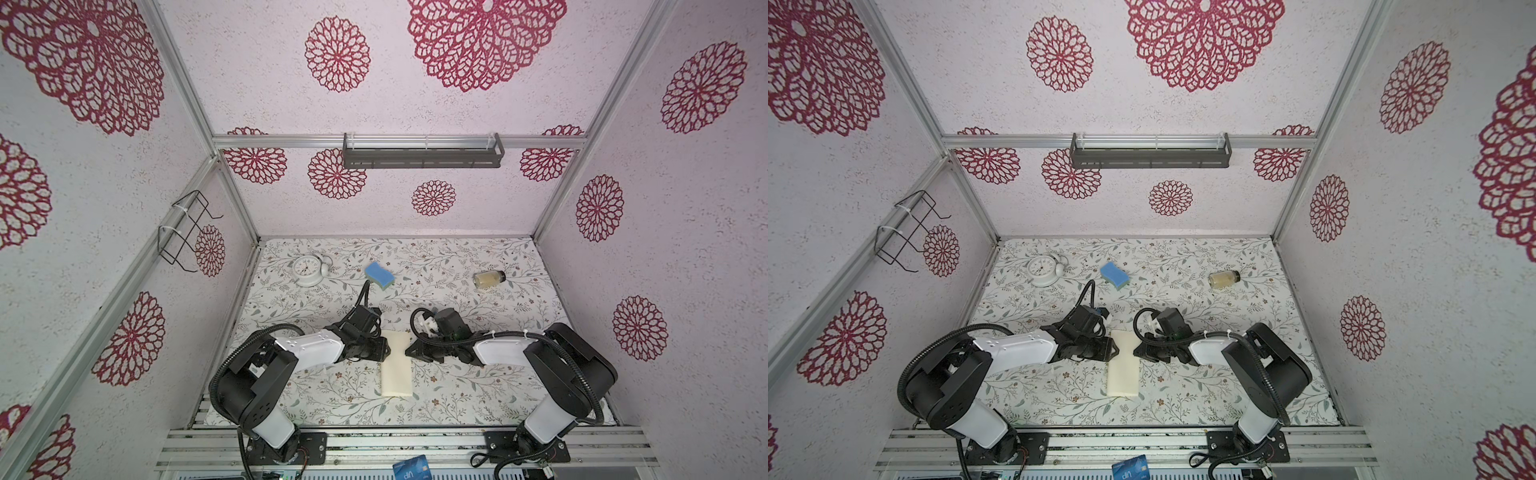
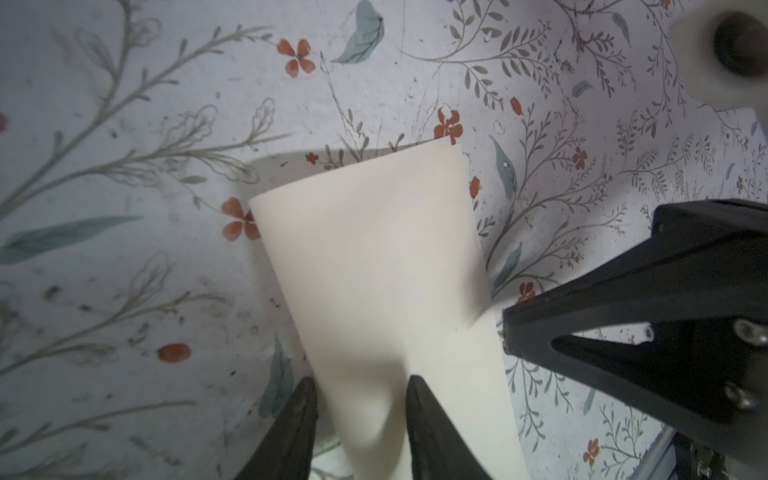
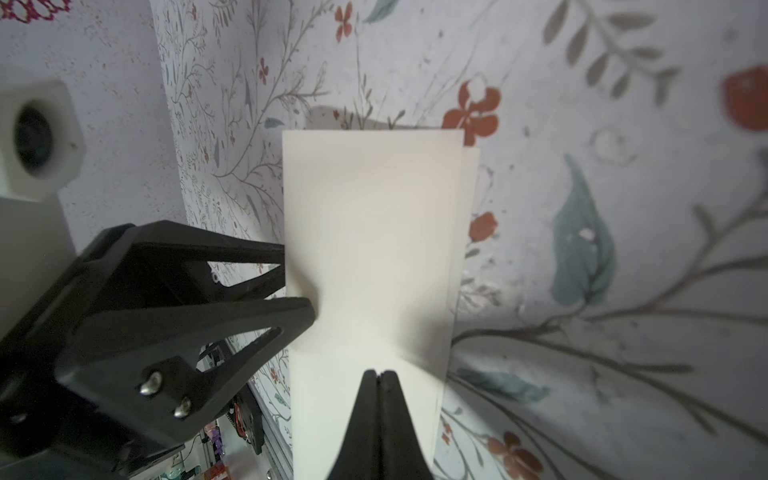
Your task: Fold a paper plane with a square sheet of paper (fold left side to right side)
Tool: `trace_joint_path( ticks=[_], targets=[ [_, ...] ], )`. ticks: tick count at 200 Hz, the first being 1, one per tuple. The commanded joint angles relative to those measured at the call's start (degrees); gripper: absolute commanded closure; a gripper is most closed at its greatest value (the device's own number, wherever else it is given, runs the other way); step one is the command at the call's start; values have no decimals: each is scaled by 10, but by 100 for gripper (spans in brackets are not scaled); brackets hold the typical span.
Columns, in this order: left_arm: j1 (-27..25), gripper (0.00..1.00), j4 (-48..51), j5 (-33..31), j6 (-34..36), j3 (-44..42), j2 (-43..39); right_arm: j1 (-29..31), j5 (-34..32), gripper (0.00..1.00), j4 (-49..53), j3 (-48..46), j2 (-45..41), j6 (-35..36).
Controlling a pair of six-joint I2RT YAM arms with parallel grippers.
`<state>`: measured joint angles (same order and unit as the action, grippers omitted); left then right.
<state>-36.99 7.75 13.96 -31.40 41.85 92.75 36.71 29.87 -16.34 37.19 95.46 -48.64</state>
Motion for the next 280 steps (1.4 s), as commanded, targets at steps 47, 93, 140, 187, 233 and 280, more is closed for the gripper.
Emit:
trace_joint_path(
  ticks=[47, 93, 140, 187, 233, 280],
  targets=[
    [-2, 59, 3, -7, 11, 4, 13, 18, -34, 100, -34, -7, 36, -35],
    [23, 55, 33, -10, 16, 39, -34, 18, -62, 100, -32, -33, 34, -44],
    [28, 66, 2, 41, -22, 9, -100, 19, -73, 100, -42, -46, 33, -54],
    [14, 100, -94, 103, -59, -60, -112, 21, -74, 100, -62, -55, 44, -64],
    [8, 100, -134, 111, -74, -90, -75, 22, -71, 100, -79, -62, 57, -72],
    [11, 100, -126, 59, -85, -112, -51, 22, -73, 100, -80, -68, 60, -70]
  ],
)
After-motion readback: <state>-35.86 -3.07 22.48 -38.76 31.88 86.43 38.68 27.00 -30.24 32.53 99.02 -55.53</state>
